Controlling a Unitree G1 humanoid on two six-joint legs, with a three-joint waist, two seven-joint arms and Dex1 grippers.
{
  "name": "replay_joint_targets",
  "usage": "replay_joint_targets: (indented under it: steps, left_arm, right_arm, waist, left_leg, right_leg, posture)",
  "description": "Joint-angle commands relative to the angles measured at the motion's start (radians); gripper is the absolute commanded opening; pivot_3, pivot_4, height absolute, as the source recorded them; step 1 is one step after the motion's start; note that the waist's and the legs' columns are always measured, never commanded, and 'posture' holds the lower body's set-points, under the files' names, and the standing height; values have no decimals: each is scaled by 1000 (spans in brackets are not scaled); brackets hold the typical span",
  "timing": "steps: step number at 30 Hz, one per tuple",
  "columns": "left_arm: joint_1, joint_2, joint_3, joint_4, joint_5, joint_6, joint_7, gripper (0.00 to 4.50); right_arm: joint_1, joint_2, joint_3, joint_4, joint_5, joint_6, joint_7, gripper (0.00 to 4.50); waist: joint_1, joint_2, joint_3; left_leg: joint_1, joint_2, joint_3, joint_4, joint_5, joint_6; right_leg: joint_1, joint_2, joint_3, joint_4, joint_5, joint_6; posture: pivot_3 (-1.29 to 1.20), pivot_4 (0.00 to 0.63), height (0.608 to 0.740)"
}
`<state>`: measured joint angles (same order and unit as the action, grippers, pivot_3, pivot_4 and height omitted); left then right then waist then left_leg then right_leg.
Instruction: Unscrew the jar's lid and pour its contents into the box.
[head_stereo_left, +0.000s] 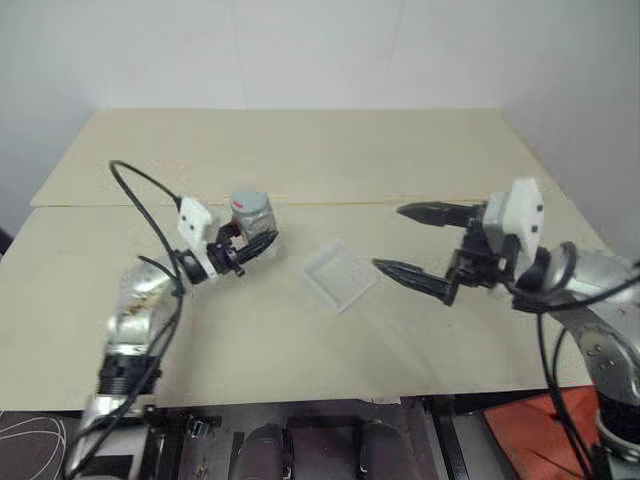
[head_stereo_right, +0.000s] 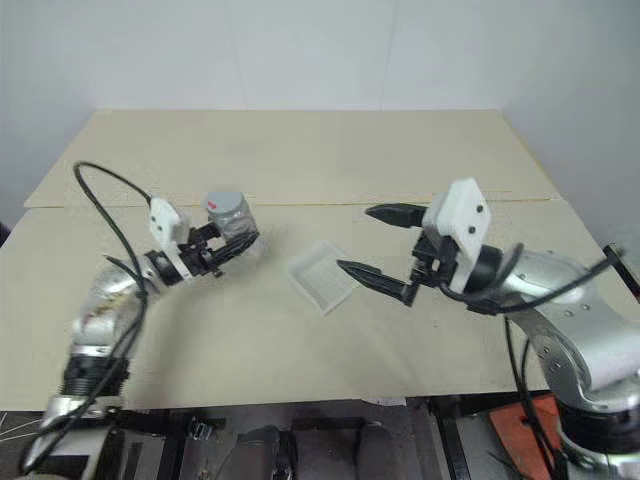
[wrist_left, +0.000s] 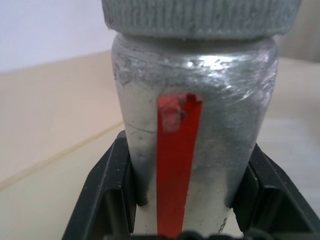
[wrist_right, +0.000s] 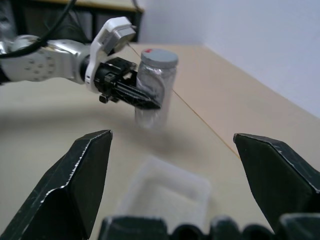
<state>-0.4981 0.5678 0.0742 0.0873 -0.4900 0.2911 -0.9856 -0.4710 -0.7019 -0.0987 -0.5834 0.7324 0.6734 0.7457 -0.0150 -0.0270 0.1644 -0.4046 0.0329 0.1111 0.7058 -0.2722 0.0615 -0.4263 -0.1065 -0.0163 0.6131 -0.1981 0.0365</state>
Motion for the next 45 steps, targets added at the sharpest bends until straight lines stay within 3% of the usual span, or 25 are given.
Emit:
replay_joint_targets:
  steps: [1, 7, 15, 22, 25, 28, 31, 35, 38, 43, 45]
  left_arm:
    - [-90, 26, -49, -57, -86, 77, -179, 2050]
    - [-178, 0, -117, -20, -79, 78, -311, 2050]
    - [-205, -10, -121, 7, -63, 63, -360, 2050]
    - [-200, -1, -123, -3, -53, 51, -385, 2050]
    - [-214, 3, -132, -2, -54, 39, -430, 2050]
    - [-221, 9, -139, -15, -69, 35, -499, 2050]
    - [-218, 17, -141, -57, -101, 52, -561, 2050]
    - [-208, 15, -140, -98, -105, 60, -559, 2050]
    - [-203, 11, -134, -106, -110, 69, -538, 2050]
    - [-187, 27, -109, -83, -94, 65, -506, 2050]
    - [-183, 36, -101, -61, -84, 60, -498, 2050]
  right_arm:
    - [-150, 82, 75, 34, 62, 66, -40, 4500]
    - [-313, 209, 180, 139, -2, 126, -126, 4500]
    - [-355, 248, 213, 171, -29, 173, -153, 4500]
    - [-353, 265, 201, 182, 6, 199, -120, 2766]
    - [-355, 255, 200, 200, 32, 146, -4, 2765]
    - [-365, 232, 208, 274, 51, 44, 251, 2765]
    - [-416, 220, 252, 441, 20, -103, 588, 2765]
    - [-543, 277, 309, 700, -69, -248, 813, 2765]
    - [-590, 325, 330, 811, -153, -340, 834, 2765]
    - [-551, 330, 276, 760, -190, -331, 700, 4300]
    - [-497, 293, 242, 678, -179, -296, 651, 4463]
  waist:
    - [1, 0, 0]
    - [8, 0, 0]
    - [4, 0, 0]
    - [4, 0, 0]
    - [4, 0, 0]
    - [4, 0, 0]
    - [3, 1, 0]
    - [-6, 1, 0]
    - [-3, 1, 0]
    - [5, 1, 0]
    - [14, 1, 0]
  left_leg:
    - [0, 0, 0, 0, 1, 0]
    - [-2, -1, 0, 0, 1, 0]
    - [-7, -2, 1, 0, 3, -4]
    - [-7, -1, 0, 0, 2, -2]
    - [-7, -2, 0, 0, 2, -2]
    - [-7, -2, 0, 0, 1, -1]
    - [-7, -3, 0, 0, 0, 1]
    - [-5, -1, 0, 1, 0, 1]
    - [-4, 1, 0, 1, 1, -1]
    - [-7, 0, 0, 1, 4, -6]
    - [-11, 0, 0, 3, 6, -10]
  right_leg:
    - [0, 0, 0, 0, 0, 0]
    - [-1, 0, -1, 0, 0, 0]
    - [-3, 1, -2, 0, 0, 0]
    - [-4, 1, -2, 0, 0, 0]
    - [-4, 1, -2, 0, 0, 0]
    - [-4, 1, -2, -1, 0, 0]
    - [-4, 1, -1, -1, 0, 1]
    - [-4, 3, 1, 0, 0, 0]
    - [-4, 6, 1, 2, 0, 0]
    - [-8, 5, 1, 9, 0, 0]
    - [-11, 4, 0, 11, 0, 0]
  posture:
    - [0, 150, 740]
    - [0, 150, 740]
    - [0, 150, 740]
    - [0, 150, 740]
    - [0, 150, 740]
    - [0, 150, 740]
    - [0, 150, 740]
    - [0, 150, 740]
    - [0, 150, 740]
    - [0, 150, 740]
    - [0, 150, 740]
